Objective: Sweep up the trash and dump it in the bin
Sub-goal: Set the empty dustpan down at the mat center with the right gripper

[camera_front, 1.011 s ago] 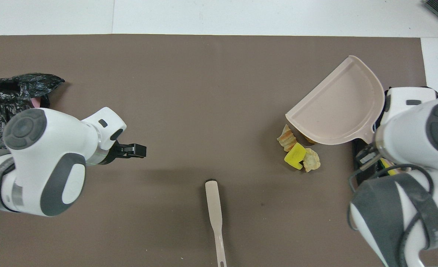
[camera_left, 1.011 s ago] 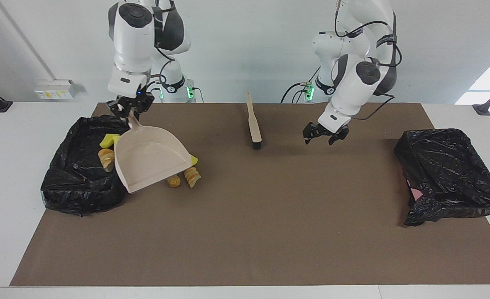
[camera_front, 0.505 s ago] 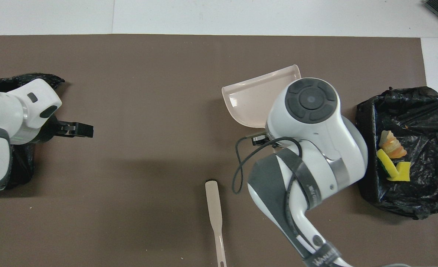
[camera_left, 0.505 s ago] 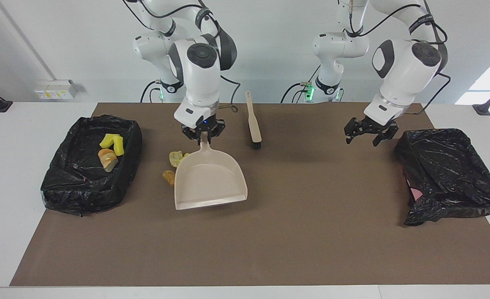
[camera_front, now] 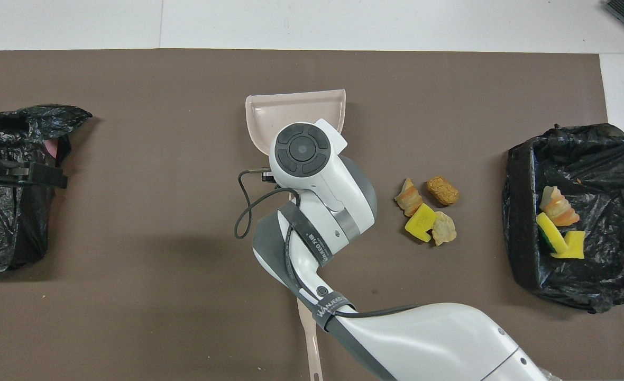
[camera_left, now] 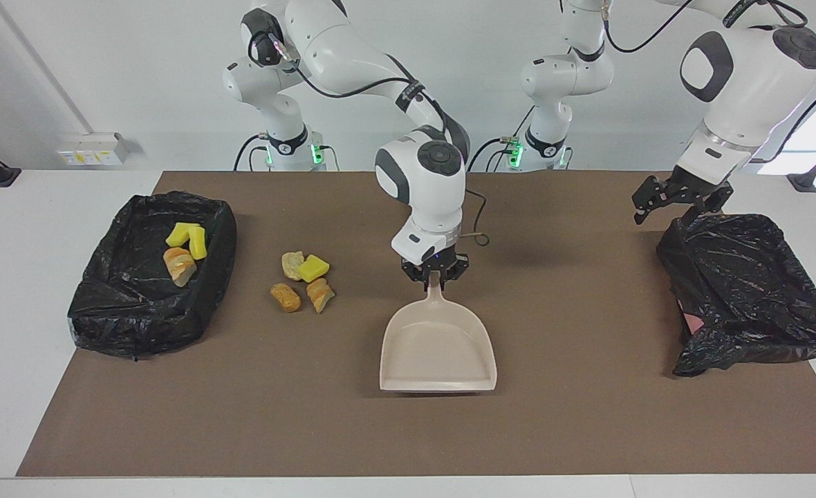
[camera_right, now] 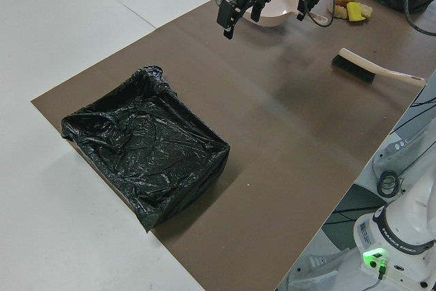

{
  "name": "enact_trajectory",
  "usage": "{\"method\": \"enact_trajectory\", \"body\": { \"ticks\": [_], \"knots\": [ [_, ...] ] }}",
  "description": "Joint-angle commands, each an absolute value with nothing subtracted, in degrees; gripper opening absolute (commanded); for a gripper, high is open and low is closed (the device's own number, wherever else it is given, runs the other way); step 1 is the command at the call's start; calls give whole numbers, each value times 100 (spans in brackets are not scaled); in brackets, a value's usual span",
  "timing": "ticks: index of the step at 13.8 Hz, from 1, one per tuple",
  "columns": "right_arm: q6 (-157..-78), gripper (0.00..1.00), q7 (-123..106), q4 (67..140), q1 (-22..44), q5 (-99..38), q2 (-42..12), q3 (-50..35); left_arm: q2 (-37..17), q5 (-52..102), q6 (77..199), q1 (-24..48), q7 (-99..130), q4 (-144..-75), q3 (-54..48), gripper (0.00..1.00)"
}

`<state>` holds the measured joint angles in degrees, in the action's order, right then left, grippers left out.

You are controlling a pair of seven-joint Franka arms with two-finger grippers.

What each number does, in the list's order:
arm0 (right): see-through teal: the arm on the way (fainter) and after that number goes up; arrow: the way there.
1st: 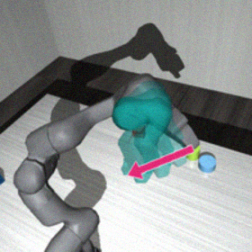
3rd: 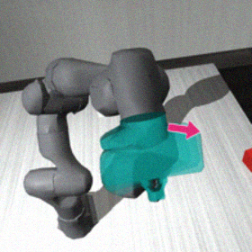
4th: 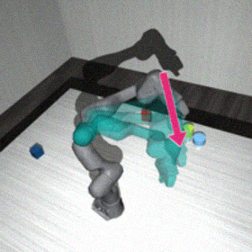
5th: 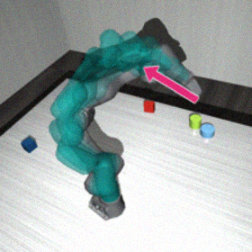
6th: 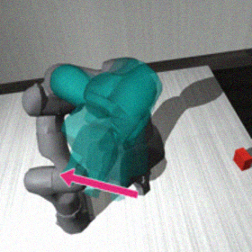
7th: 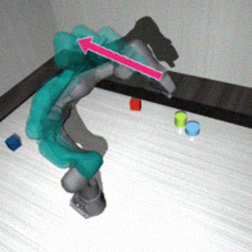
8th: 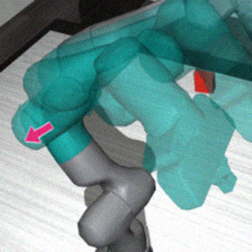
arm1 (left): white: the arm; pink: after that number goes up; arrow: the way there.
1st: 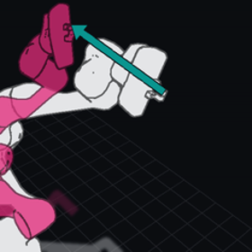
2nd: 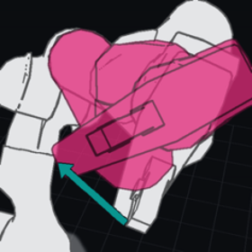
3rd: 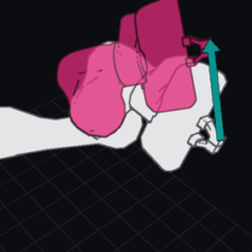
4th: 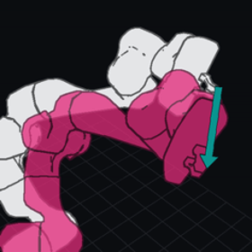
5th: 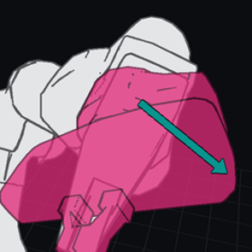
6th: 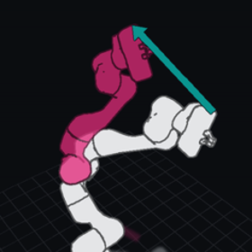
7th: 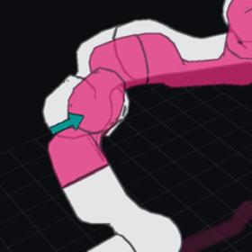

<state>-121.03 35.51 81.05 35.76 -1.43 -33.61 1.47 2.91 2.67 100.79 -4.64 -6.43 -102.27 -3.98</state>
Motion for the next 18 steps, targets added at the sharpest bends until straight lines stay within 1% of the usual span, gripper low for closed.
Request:
{"method": "enact_trajectory", "body": {
  "ticks": [1,3,4,7,9,10,11,12,13,15,17,18],
  "knots": [
    [-12190,0,3411,8155,3455,-605,-3314,158,263,114,9319,-536,-397,-9704,-422,100],
    [-12278,0,3130,8559,3445,-895,-3147,167,351,70,8905,-510,-343,-9493,-422,100],
    [-12374,0,2998,8761,3445,-966,-3068,167,526,44,8799,-466,-264,-9492,-448,100],
    [-12401,3,2857,9008,3419,-967,-2953,167,606,44,8798,-431,-228,-9562,-466,100],
    [-12437,13,2769,9175,3340,-967,-2875,167,624,44,8807,-422,-237,-9615,-466,100],
    [-12410,31,2769,9176,3340,-958,-2874,167,641,44,8815,-422,-246,-9624,-466,100],
    [-12375,68,2769,9141,3357,-888,-2874,167,650,44,8798,-413,-246,-9650,-475,100],
    [-12375,100,2786,9141,3418,-827,-2857,176,676,44,8815,-413,-255,-9668,-483,100],
    [-12384,100,2795,9141,3436,-826,-2796,184,651,44,8833,-413,-290,-9659,-492,100],
    [-12201,100,2760,9202,3419,-826,-2445,167,607,62,8754,-396,-308,-9659,-492,100],
    [-11412,100,2655,9281,3419,-835,-1901,167,571,53,8710,-238,-316,-9650,-492,100],
    [-10964,100,2480,9447,3419,-844,-1516,167,536,53,8736,-133,-316,-9650,-492,100]
  ]
}}
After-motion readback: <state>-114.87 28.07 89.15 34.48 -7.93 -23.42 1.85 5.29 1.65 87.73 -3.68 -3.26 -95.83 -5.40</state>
